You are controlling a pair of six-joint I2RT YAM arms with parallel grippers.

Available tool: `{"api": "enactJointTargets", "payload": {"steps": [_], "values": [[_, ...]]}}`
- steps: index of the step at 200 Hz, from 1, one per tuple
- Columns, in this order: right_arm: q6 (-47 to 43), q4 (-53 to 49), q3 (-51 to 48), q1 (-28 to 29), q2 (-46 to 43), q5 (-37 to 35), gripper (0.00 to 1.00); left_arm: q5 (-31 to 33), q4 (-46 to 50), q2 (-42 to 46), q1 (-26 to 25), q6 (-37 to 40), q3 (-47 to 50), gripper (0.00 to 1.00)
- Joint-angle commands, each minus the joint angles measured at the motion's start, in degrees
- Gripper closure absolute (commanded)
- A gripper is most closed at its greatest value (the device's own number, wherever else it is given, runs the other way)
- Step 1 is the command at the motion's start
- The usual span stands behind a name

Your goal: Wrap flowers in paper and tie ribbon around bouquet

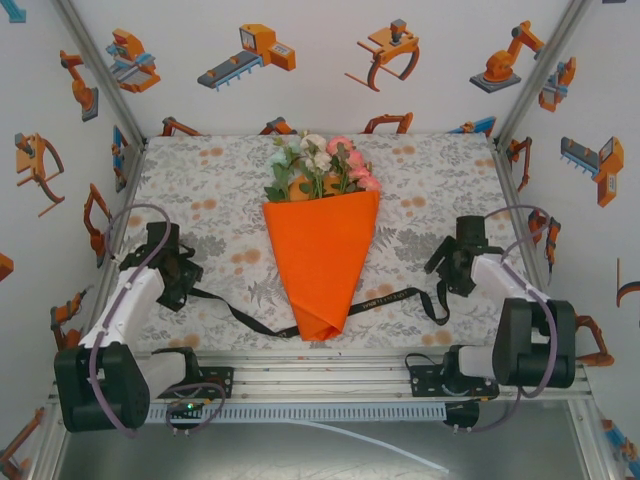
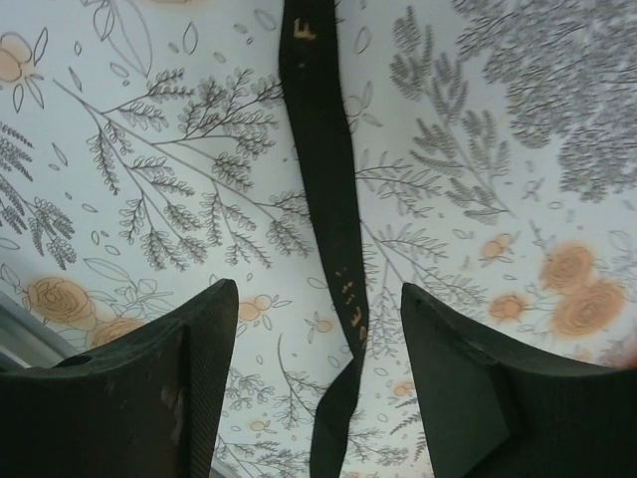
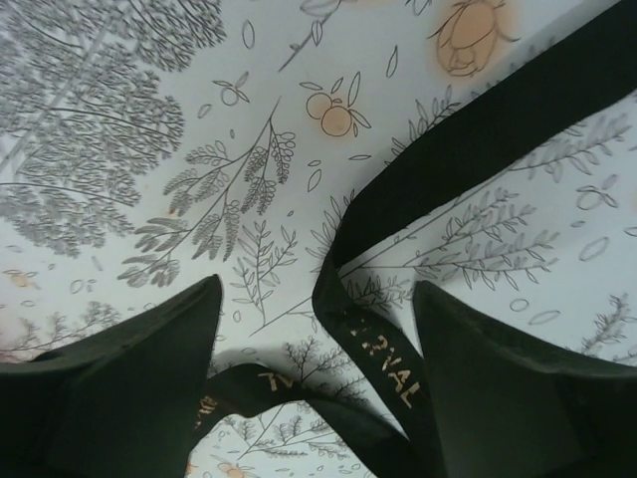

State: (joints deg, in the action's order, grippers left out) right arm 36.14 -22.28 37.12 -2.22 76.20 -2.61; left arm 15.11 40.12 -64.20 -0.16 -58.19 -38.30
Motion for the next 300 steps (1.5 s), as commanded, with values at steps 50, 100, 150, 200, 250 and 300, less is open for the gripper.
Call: {"api": "enactJointTargets", "payload": {"steps": [50,100,150,200,250,300], "values": [[-1.16,8.33,0.34,-0.24,-0.64,4.27,0.97,-11.78,-0.26,-1.97,-0.11,-5.29,4.32,0.35],[-1.08,8.82,0.07,-0.24,-1.76,5.89,0.97,-15.82,-4.12,-5.54,-2.46,-12.08,5.27,0.42],[0.0,8.46,0.41,-0.24,-4.64,6.99,0.97,-13.59,-12.78,-8.49,-0.85,-8.63,1.57,1.0],[1.41,11.6,0.74,-0.21,-4.65,9.03,0.98,-11.08,-21.05,-16.25,7.02,-2.76,-10.31,1.0],[1.31,14.18,5.09,-0.24,-2.22,7.78,1.0,-14.11,-29.17,-21.24,11.06,0.38,-17.21,1.0],[2.44,16.17,12.21,-0.24,1.43,9.26,1.0,-15.42,-28.7,-21.23,13.91,1.52,-20.88,1.0]]}}
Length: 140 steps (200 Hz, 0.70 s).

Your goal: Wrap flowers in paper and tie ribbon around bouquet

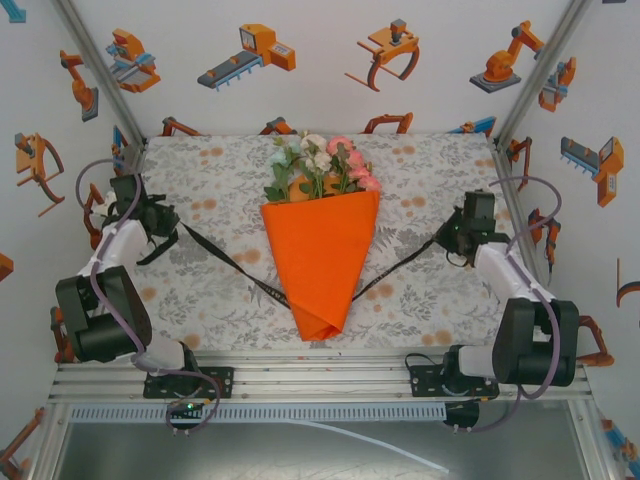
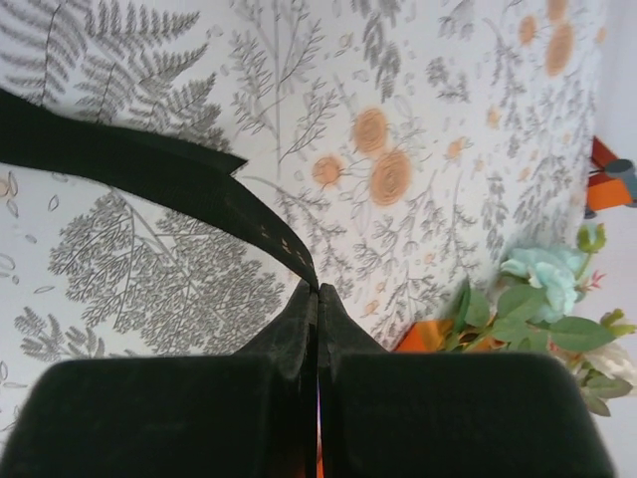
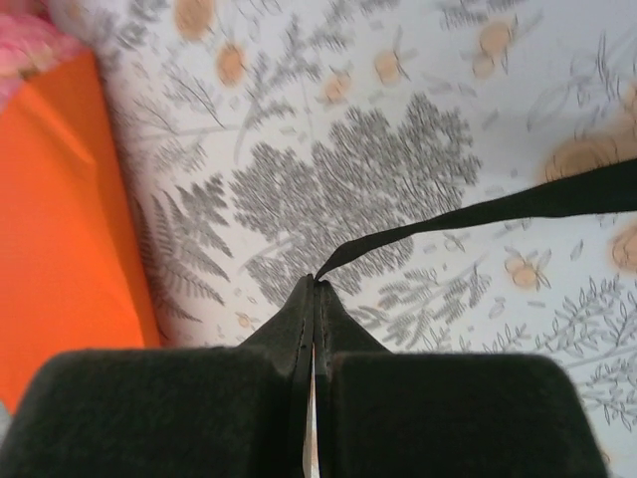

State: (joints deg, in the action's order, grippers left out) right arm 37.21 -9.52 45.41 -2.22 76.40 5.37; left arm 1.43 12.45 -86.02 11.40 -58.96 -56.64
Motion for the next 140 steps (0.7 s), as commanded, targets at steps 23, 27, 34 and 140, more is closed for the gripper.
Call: {"api": "enactJointTargets", "payload": {"steps": [23,27,34,140], "values": [[-0.21,2.64,4.25,2.24,2.08,5.08,1.0,-4.76,1.63,3.75,3.28,3.47,-5.41,1.0],[-0.96,2.0,4.21,3.02,2.17,5.05,1.0,-4.96,1.84,4.75,3.28,3.75,-5.63,1.0],[-1.96,0.94,3.79,4.58,2.16,4.56,1.0,-5.56,2.03,6.39,3.28,3.83,-5.65,1.0],[7.64,-19.8,8.55,-4.42,0.15,-7.22,0.39,-11.67,7.31,14.75,-6.48,8.99,-1.98,1.0]]}}
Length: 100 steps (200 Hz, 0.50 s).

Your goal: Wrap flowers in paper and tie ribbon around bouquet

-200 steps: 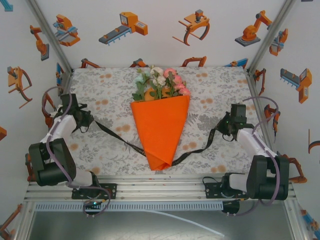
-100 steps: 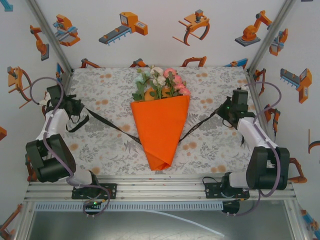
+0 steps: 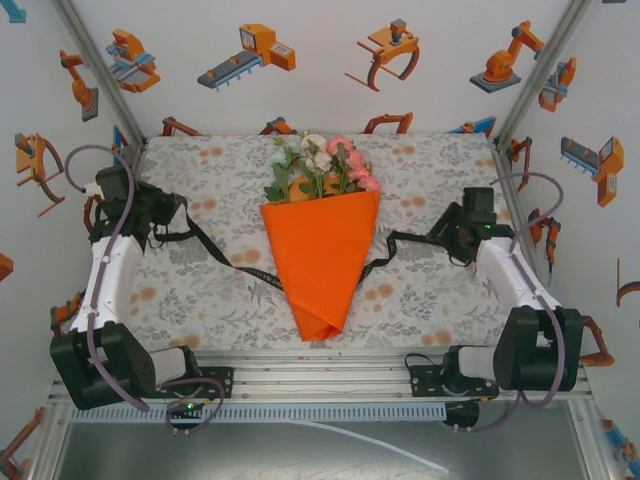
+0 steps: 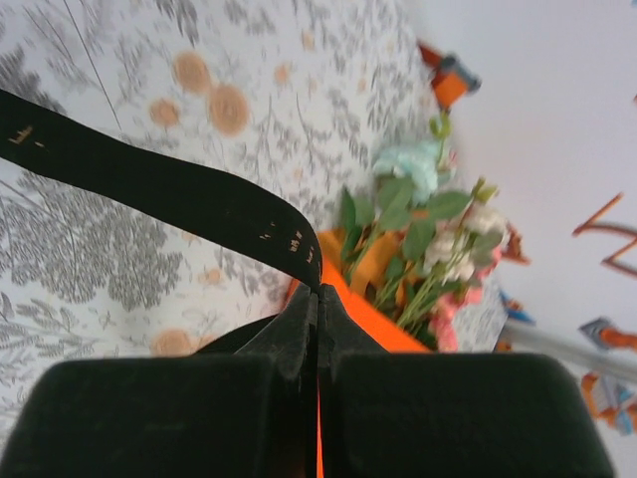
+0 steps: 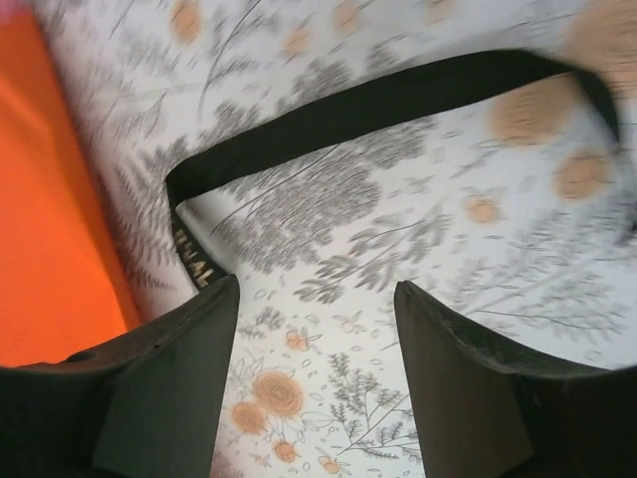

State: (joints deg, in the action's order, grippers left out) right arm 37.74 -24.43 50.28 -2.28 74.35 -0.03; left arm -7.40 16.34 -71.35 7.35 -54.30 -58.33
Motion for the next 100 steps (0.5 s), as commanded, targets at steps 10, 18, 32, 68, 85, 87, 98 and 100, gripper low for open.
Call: {"api": "enactJointTargets", "payload": {"steps": [10,18,32,68,85,87,98,100], "values": [[11.75,-5.81,5.59,-5.25,5.21,-1.73,0.39,-2.75,4.62,-0.08,-3.48,6.76,-0.99,1.0],[14.65,-7.49,7.5,-5.61,7.65,-2.39,0.4,-2.44,5.71,-0.38,-4.36,9.34,-1.73,1.0],[21.48,-13.57,11.4,-5.82,11.65,-6.15,0.39,-1.86,7.32,-1.42,-6.36,14.17,-3.08,1.0],[38.35,-22.32,14.95,-5.97,16.06,-15.88,0.36,2.45,8.87,-3.85,-12.39,20.99,-4.52,1.0],[41.35,-21.38,15.95,-6.39,17.35,-19.37,0.32,2.69,8.64,-3.53,-13.37,21.65,-4.33,1.0],[41.47,-21.08,16.18,-6.54,17.61,-19.52,0.31,2.84,8.72,-3.42,-13.45,21.79,-4.34,1.0],[41.25,-18.97,17.06,-6.93,19.21,-19.45,0.3,3.45,8.94,-2.99,-13.51,22.52,-4.42,1.0],[41.21,-18.77,17.29,-7.01,19.73,-19.41,0.3,3.51,8.97,-2.87,-13.51,22.61,-4.47,1.0]]}}
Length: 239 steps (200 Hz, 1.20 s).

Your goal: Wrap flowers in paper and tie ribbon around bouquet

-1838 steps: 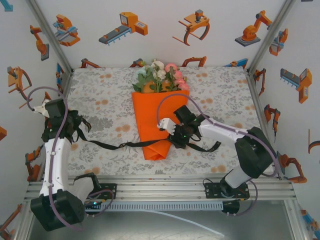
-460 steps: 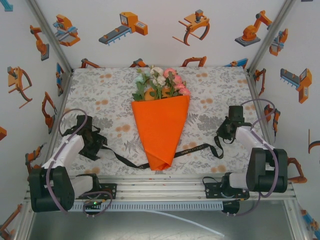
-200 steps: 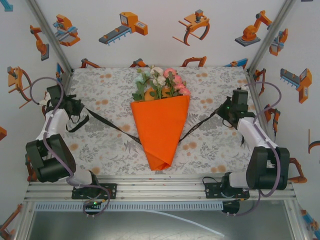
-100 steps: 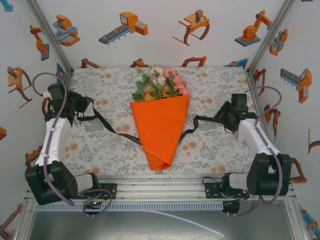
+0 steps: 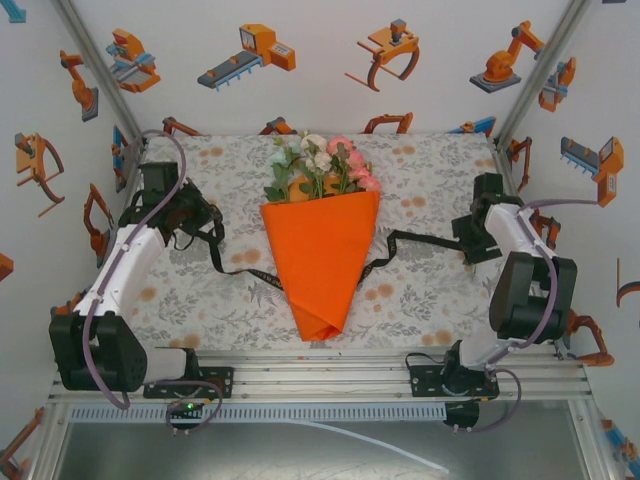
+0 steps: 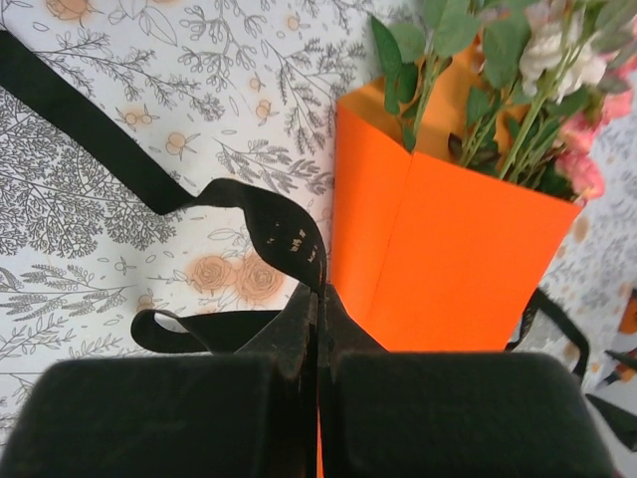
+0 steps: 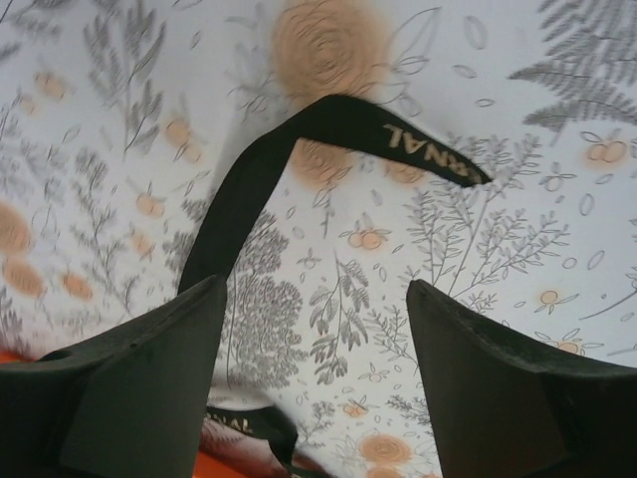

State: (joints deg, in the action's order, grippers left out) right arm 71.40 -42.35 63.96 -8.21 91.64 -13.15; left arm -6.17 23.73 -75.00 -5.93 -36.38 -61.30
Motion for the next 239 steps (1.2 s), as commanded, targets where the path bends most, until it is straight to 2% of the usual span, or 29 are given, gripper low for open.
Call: {"api": "enactJointTargets", "payload": {"steps": [1,53,96,109,125,135,143,153,206,225,239], "values": [[7.54,-0.74,3.75,-1.14,2.69,-6.24,0.3,2.39,1.58,0.85,-0.22,4.76,-1.48,1.0],[8.58,2.78,7.7,-1.98,11.34,-4.85,0.29,3.99,0.63,3.08,-0.13,6.92,-0.1,1.0],[9.17,5.23,6.88,-3.52,13.55,-3.27,0.3,4.71,0.93,4.86,-0.21,6.42,0.64,1.0],[9.17,7.36,5.33,-4.68,13.66,-2.53,0.36,4.47,1.21,5.36,-0.17,5.82,1.12,1.0],[9.21,11.03,2.42,-6.38,13.08,-1.3,0.53,4.08,1.24,6.04,-0.22,5.06,1.92,1.0],[8.42,13.77,0.55,-7.34,12.22,-0.68,0.68,3.82,1.24,6.56,-0.22,4.45,2.46,1.0],[7.55,15.88,-0.86,-8.48,10.88,-0.29,0.85,3.65,1.18,7.23,-0.22,4.03,2.75,1.0],[5.16,17.63,-1.53,-9.47,8.64,-0.51,1.0,3.43,1.19,7.88,-0.23,3.7,3.25,1.0],[-5.72,17.84,-0.12,-10.32,-11.02,-8.5,1.0,5.55,3.94,11.67,-0.57,4.84,1.2,1.0],[-8.99,20.22,-0.37,-10.34,-17.2,-5.95,1.0,4.9,3.39,12.73,-0.65,5.18,0.2,1.0],[-11.35,23.32,-0.3,-10.25,-19.68,-0.05,1.0,2.38,1.17,12.97,-1.18,5.2,0.37,1.0]]}}
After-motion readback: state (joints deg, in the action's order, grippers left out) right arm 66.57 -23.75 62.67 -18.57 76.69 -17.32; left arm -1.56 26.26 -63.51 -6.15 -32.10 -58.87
